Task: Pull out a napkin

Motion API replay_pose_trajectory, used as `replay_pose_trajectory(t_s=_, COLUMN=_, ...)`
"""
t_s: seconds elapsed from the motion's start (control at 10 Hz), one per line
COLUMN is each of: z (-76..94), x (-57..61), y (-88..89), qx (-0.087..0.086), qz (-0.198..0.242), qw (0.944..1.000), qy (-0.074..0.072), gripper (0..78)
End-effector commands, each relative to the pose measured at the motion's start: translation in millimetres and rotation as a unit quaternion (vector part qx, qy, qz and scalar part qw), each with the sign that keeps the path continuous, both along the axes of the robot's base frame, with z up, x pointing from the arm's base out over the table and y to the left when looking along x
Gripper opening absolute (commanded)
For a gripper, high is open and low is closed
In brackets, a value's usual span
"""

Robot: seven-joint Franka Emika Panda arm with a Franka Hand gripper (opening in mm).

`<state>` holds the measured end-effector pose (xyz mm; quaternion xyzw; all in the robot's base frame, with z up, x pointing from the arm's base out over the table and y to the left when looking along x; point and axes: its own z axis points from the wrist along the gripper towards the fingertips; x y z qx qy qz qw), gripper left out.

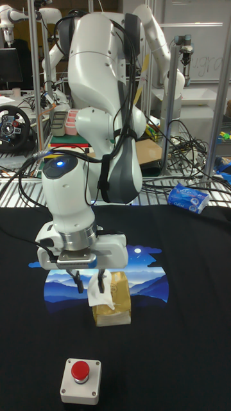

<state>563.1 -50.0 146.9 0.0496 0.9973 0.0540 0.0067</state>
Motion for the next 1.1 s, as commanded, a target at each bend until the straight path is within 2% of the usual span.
replay_pose_trajectory(t_s=0.1, z=0.6, x=1.6, y=-1.5, qx=0.011, qz=-0.007, qw=0.9998, qy=-0.016, gripper=77.5)
replay_pose_trajectory(t_s=0.7, z=0.6, x=1.6, y=-1.5, qx=0.011, qz=-0.007, qw=0.9998, qy=-0.016, gripper=77.5)
replay_pose_trajectory(t_s=0.8, z=-35.8, x=1.7, y=-8.3, qx=0.053, qz=-0.001, qw=0.9984, qy=-0.019, gripper=77.5)
replay_pose_trajectory(t_s=1.1, z=-35.9, x=1.8, y=-3.9, qx=0.054, qz=-0.002, qw=0.9984, qy=-0.017, gripper=77.5)
